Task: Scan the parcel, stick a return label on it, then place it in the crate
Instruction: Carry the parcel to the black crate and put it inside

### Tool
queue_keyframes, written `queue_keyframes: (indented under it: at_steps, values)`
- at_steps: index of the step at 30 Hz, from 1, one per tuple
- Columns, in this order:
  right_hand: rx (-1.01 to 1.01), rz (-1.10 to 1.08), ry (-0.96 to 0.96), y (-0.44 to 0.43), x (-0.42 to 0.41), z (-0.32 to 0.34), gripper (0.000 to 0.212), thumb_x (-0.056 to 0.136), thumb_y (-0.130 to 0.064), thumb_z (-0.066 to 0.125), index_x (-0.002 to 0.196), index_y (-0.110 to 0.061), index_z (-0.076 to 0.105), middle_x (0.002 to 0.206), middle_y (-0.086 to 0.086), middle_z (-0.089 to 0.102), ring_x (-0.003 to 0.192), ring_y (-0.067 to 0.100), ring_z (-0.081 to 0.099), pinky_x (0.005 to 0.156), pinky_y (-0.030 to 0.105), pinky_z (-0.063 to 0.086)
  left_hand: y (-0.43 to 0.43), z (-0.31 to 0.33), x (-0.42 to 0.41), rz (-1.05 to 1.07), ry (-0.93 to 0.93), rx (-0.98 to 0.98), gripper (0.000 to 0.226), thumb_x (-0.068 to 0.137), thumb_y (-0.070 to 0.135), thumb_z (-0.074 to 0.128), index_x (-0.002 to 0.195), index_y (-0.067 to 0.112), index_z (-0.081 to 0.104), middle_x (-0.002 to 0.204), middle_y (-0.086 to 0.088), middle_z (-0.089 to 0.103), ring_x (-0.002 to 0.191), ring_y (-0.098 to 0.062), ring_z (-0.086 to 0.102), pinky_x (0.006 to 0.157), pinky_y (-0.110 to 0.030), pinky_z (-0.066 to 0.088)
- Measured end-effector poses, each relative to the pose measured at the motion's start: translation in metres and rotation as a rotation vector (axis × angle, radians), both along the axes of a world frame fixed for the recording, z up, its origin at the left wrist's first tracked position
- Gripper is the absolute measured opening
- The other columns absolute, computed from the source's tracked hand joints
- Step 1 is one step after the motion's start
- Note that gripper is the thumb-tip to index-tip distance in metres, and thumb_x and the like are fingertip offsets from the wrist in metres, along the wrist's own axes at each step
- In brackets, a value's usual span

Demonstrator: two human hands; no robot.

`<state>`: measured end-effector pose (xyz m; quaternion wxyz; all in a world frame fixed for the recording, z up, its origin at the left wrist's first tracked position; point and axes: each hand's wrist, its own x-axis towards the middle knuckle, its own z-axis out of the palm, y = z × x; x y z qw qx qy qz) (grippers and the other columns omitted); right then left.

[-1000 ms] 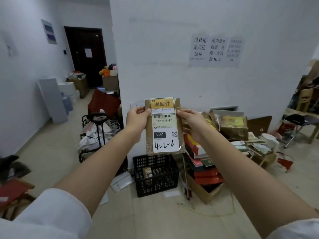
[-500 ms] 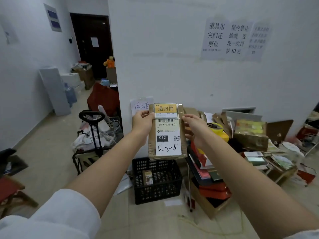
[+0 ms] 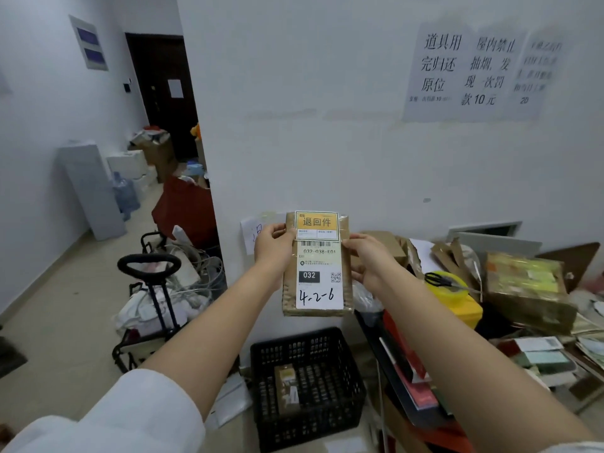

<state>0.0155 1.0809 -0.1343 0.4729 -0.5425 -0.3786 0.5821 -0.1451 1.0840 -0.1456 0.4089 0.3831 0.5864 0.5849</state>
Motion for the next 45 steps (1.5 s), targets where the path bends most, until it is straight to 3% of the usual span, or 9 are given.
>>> queue_keyframes:
  at_steps: [3,9,20,27,30,35,39,42,45]
  values:
    - [-0.032,0.019,-0.001,0.036,-0.005,-0.007,0.025,0.094,-0.009,0.051,0.118,-0.010,0.054,0.098,0.005,0.065,0.081,0.023,0.062,0.079,0.037,0.054,0.034,-0.011,-0.005,0.000,-0.024,-0.026,0.022,0.090,0.020,0.056,0.111,0.014,0.059,0.110,-0.006,0.068,0.098,-0.023,0.067,0.088,-0.041,0.056]
    - [-0.086,-0.005,0.026,0.107,-0.023,-0.024,0.028,0.096,-0.006,0.045,0.122,-0.007,0.053,0.093,0.007,0.067,0.070,0.016,0.061,0.050,0.025,0.043,0.097,-0.031,-0.015,-0.033,-0.043,-0.066,0.014,0.091,0.016,0.055,0.105,0.019,0.057,0.106,-0.002,0.067,0.084,-0.013,0.064,0.063,-0.025,0.048]
    - [-0.171,0.063,0.102,0.258,-0.043,-0.061,0.026,0.094,-0.004,0.049,0.118,-0.010,0.055,0.083,0.003,0.065,0.069,0.015,0.063,0.050,0.023,0.045,0.230,-0.070,-0.021,-0.016,0.083,-0.196,0.028,0.095,0.012,0.045,0.103,0.033,0.061,0.101,-0.001,0.074,0.088,-0.020,0.072,0.079,-0.039,0.060]
    - [-0.222,0.267,0.094,0.316,-0.053,-0.103,0.037,0.095,-0.003,0.044,0.126,-0.017,0.058,0.099,0.006,0.070,0.066,0.009,0.064,0.041,0.015,0.047,0.282,-0.115,-0.026,0.109,0.073,-0.276,0.057,0.088,0.009,0.052,0.136,0.038,0.043,0.111,-0.002,0.062,0.074,-0.017,0.072,0.057,-0.023,0.060]
    - [-0.217,0.316,0.084,0.328,-0.061,-0.124,0.041,0.094,0.001,0.042,0.129,-0.014,0.058,0.105,0.011,0.069,0.061,0.008,0.065,0.036,0.010,0.043,0.297,-0.142,-0.034,0.134,0.121,-0.368,0.060,0.082,0.029,0.054,0.131,0.057,0.037,0.129,-0.007,0.053,0.100,-0.024,0.067,0.089,-0.037,0.057]
    - [-0.274,0.314,0.116,0.354,-0.077,-0.171,0.047,0.091,0.002,0.041,0.127,-0.022,0.059,0.109,0.012,0.072,0.075,0.020,0.071,0.049,0.022,0.055,0.319,-0.196,-0.054,0.108,0.160,-0.512,0.055,0.079,0.036,0.055,0.128,0.056,0.040,0.127,-0.011,0.054,0.096,-0.025,0.068,0.067,-0.021,0.058]
    - [-0.383,0.276,0.084,0.357,-0.089,-0.226,0.049,0.088,0.003,0.043,0.126,-0.022,0.058,0.110,0.012,0.073,0.093,0.030,0.071,0.075,0.043,0.060,0.324,-0.242,-0.056,0.093,0.112,-0.594,0.064,0.067,0.047,0.061,0.125,0.062,0.036,0.127,-0.007,0.049,0.097,-0.030,0.066,0.083,-0.044,0.059]
    - [-0.433,0.219,0.021,0.359,-0.091,-0.264,0.051,0.088,0.003,0.046,0.129,-0.026,0.054,0.114,0.011,0.070,0.092,0.030,0.071,0.083,0.050,0.058,0.329,-0.259,-0.049,0.111,0.144,-0.633,0.068,0.082,0.029,0.060,0.139,0.049,0.029,0.116,-0.003,0.032,0.105,-0.029,0.057,0.096,-0.042,0.052]
    - [-0.522,0.049,0.031,0.360,-0.089,-0.302,0.063,0.088,0.006,0.050,0.144,-0.022,0.038,0.118,0.011,0.067,0.091,0.028,0.071,0.083,0.051,0.058,0.335,-0.310,-0.050,0.079,0.061,-0.675,0.076,0.061,0.044,0.063,0.133,0.050,0.036,0.129,-0.003,0.045,0.107,-0.024,0.059,0.092,-0.043,0.054]
